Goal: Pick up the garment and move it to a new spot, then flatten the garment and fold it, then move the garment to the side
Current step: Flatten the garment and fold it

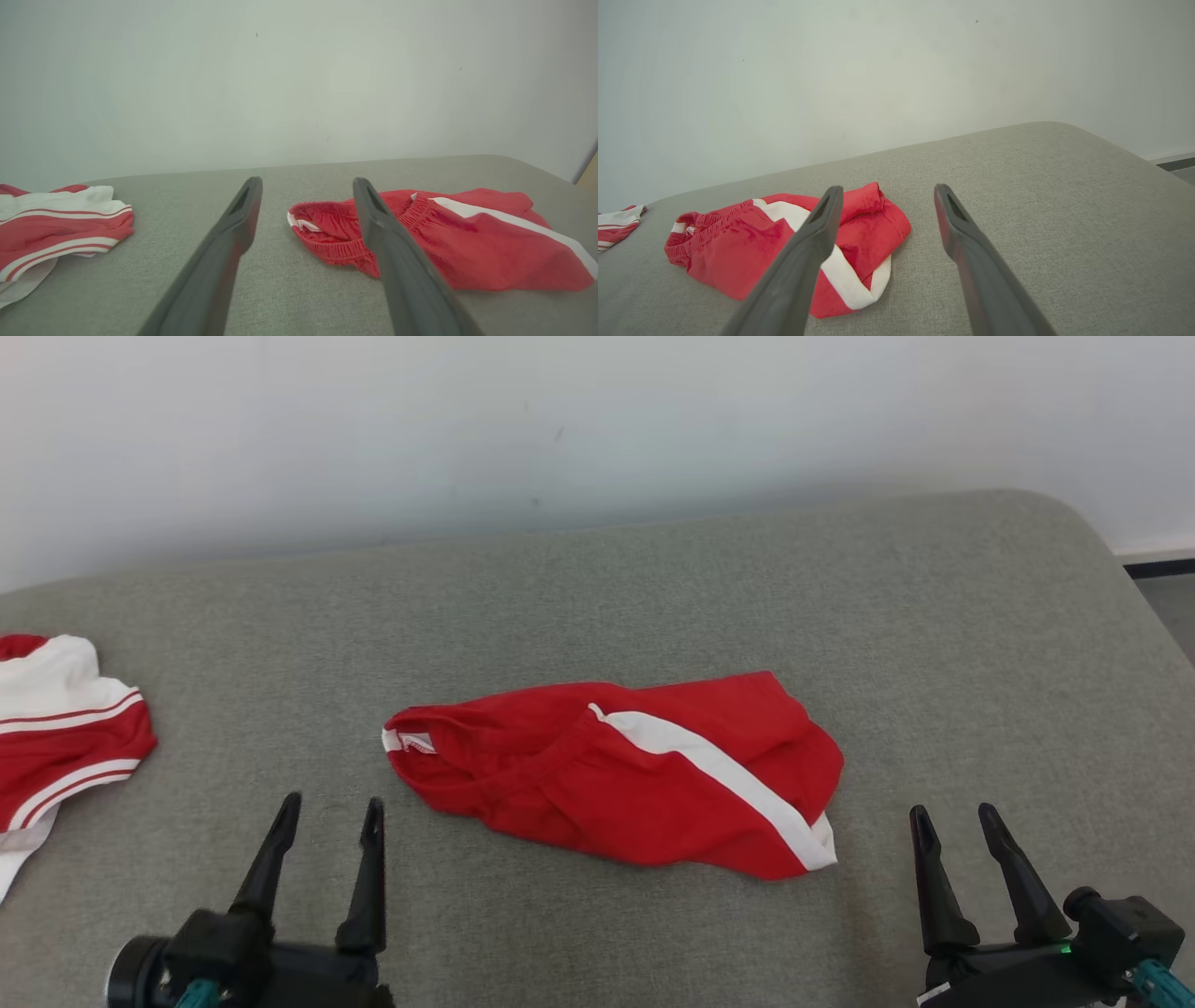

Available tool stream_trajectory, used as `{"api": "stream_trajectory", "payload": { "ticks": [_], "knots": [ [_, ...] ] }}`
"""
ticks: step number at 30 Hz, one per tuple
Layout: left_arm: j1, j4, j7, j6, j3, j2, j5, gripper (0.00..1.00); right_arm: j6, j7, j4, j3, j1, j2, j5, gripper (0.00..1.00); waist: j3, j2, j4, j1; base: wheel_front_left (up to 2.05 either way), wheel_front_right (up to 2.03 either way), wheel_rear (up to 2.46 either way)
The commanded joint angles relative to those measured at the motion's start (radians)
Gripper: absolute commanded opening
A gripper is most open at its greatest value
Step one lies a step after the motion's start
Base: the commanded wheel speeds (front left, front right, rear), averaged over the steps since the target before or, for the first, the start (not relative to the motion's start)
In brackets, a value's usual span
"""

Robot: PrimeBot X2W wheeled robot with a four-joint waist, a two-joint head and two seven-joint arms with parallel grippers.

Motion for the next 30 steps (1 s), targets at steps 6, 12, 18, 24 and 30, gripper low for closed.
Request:
{"api": "stream_trajectory", "payload": {
  "ticks": [6,12,18,24,30],
  "knots": [
    [-0.209,0.095,0.020,-0.041,-0.077,0.000,0.007,1.00,-0.002,-0.023,0.020,0.011,-0.036,0.009,0.015,1.00,0.070,0.0000,-0.084,0.0000,0.00,0.00,0.00],
    [-0.410,0.219,0.079,-0.062,-0.156,-0.001,-0.002,1.00,-0.002,-0.051,0.055,0.015,-0.081,0.023,0.036,1.00,0.139,0.0000,-0.160,0.0000,0.00,0.00,0.00],
    [-0.525,0.332,0.153,-0.069,-0.213,0.020,-0.027,1.00,-0.002,-0.070,0.099,0.022,-0.112,0.038,0.057,1.00,0.175,0.0000,-0.223,0.0000,0.00,0.00,0.00],
    [-0.562,0.398,0.260,-0.069,-0.252,0.052,-0.070,1.00,-0.002,-0.076,0.124,0.022,-0.128,0.046,0.068,1.00,0.186,0.0000,-0.256,0.0000,0.00,0.00,0.00],
    [-0.550,0.402,0.343,-0.069,-0.271,0.067,-0.098,1.00,-0.002,-0.076,0.114,0.006,-0.119,0.051,0.064,1.00,0.180,0.0000,-0.258,0.0000,0.00,0.00,0.00]
  ]
}}
